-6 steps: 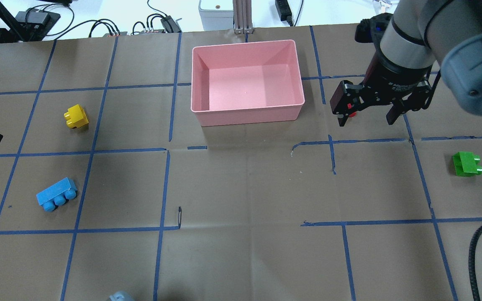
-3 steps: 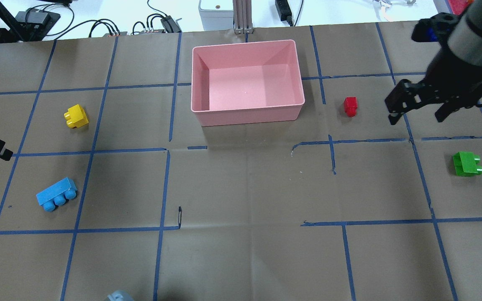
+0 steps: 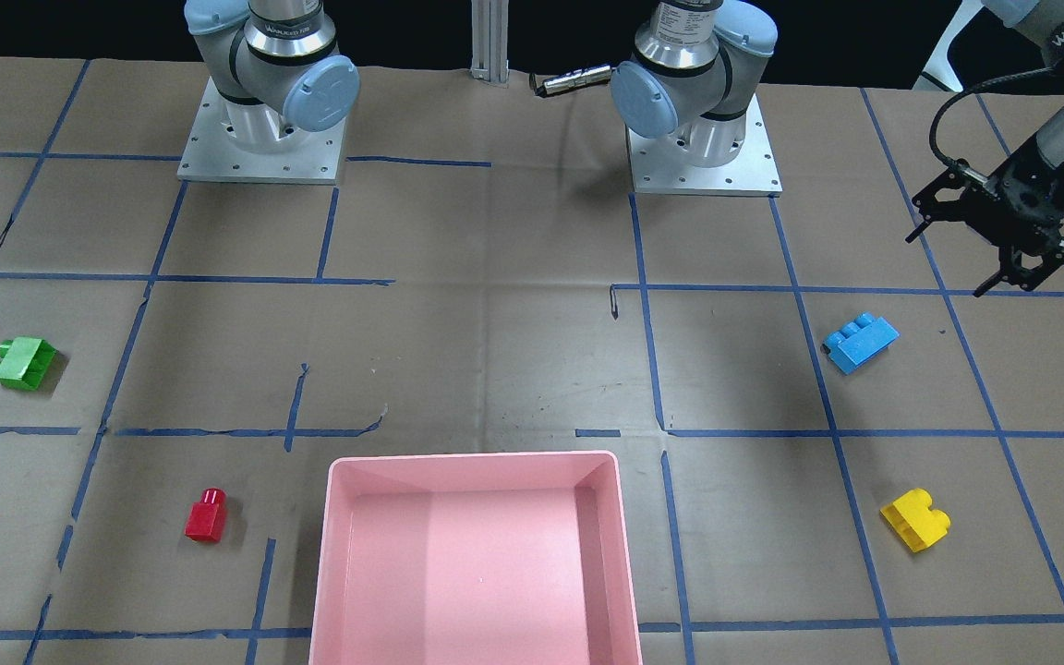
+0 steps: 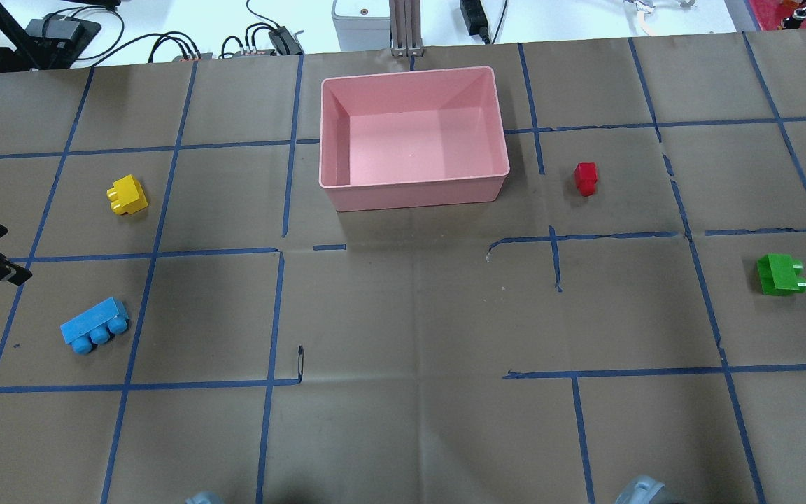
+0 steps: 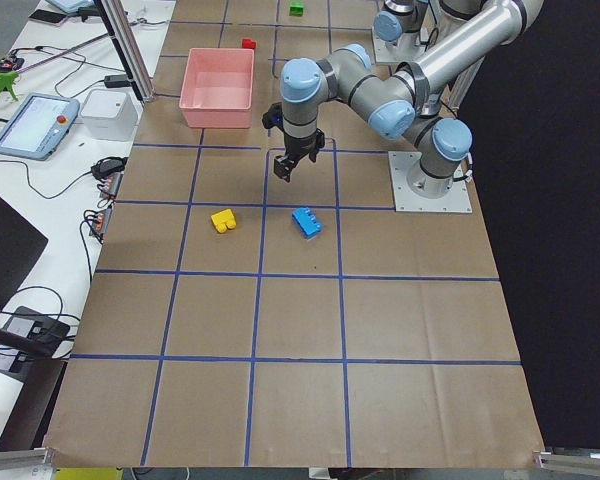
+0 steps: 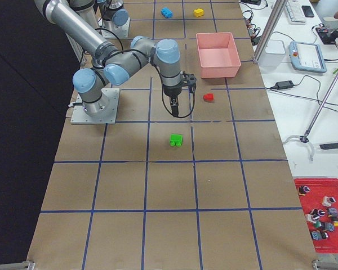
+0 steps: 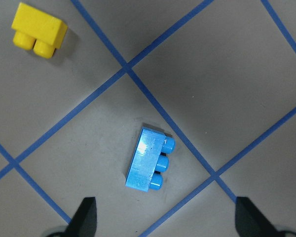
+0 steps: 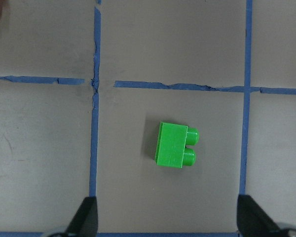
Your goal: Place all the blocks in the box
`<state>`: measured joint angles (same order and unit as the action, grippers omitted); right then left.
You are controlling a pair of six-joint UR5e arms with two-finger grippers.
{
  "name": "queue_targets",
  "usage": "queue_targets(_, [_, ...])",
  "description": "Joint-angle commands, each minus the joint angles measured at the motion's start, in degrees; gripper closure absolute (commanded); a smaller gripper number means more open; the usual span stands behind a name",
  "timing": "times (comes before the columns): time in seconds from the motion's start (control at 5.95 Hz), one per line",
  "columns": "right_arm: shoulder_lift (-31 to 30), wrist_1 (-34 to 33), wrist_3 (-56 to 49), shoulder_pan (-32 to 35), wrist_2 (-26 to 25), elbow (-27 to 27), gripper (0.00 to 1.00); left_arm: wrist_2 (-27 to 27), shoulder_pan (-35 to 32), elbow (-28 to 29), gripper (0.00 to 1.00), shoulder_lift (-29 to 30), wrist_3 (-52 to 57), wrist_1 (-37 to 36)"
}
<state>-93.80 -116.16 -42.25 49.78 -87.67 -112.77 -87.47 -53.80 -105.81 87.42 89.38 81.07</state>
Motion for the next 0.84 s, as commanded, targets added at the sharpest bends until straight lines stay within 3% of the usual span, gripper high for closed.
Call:
queue_targets(0.0, [5.4,-1.8,1.6,-0.9,2.0,-2.1,0.00,-0.2,-0.1,-2.8,0.01,4.7,7.1,-2.5])
queue_targets(0.34, [9.4,-10.1,1.1,-1.1,1.7,-2.7,0.03,-0.1,-0.1,-8.9,0.01,11.3,6.9,-18.2])
queue_targets(0.67, [15.8,-26.0,0.9,-3.5,1.3,-8.1,0.04,0.0,0.0,-15.4,0.01,14.2,7.1,-30.3])
